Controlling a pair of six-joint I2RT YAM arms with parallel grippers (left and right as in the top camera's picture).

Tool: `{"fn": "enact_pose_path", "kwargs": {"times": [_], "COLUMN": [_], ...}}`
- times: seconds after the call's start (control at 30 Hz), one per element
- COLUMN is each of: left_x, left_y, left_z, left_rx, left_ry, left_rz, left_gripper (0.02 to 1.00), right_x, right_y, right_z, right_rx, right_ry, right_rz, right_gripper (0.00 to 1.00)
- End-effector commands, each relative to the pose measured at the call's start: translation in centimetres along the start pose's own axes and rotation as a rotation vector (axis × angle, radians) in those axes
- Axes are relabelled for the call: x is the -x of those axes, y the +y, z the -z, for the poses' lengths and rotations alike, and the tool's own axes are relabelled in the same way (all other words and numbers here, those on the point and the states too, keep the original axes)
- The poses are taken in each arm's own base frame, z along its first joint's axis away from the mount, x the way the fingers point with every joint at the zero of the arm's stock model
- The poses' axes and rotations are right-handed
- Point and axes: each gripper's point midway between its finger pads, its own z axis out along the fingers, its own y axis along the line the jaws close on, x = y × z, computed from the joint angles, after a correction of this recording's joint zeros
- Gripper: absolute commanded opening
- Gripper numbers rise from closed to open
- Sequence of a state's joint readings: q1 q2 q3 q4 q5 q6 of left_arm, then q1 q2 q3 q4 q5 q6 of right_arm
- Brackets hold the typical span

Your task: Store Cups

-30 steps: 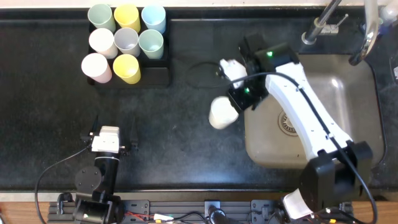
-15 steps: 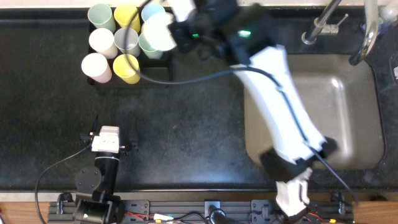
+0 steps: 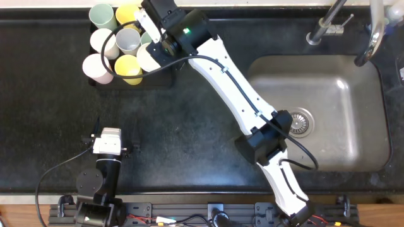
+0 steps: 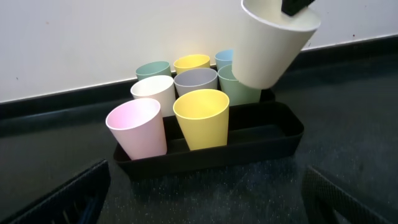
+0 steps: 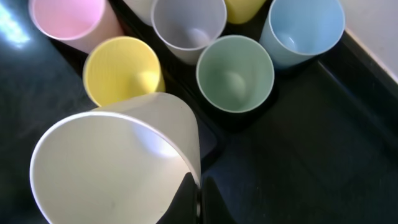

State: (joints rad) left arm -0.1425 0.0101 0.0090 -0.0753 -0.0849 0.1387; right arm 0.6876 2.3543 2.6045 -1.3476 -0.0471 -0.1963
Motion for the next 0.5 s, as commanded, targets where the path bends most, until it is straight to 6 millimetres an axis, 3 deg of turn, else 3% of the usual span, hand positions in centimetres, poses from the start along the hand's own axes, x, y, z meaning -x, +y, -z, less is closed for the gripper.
{"fn": "enact_pose_path", "kwargs": {"times": [0.03, 0.5], "left_x": [0.1, 0.1], "left_y": [-0.1, -0.1], "left_z": [0.0, 0.0], "left_rx": [-0.005, -0.005], "left_ry": [-0.005, -0.005], "left_rz": [-0.017, -0.017], "left_gripper": [0.998, 0.998], "right_x": [0.0, -1.6], "right_y": [-0.2, 0.3], "right_z": [-0.6, -3.8], "right_rx": [-0.014, -0.002], "right_ry": [0.007, 0.085], "right_rz": [0.013, 0.073], "right_gripper": [0.042, 0.042]}}
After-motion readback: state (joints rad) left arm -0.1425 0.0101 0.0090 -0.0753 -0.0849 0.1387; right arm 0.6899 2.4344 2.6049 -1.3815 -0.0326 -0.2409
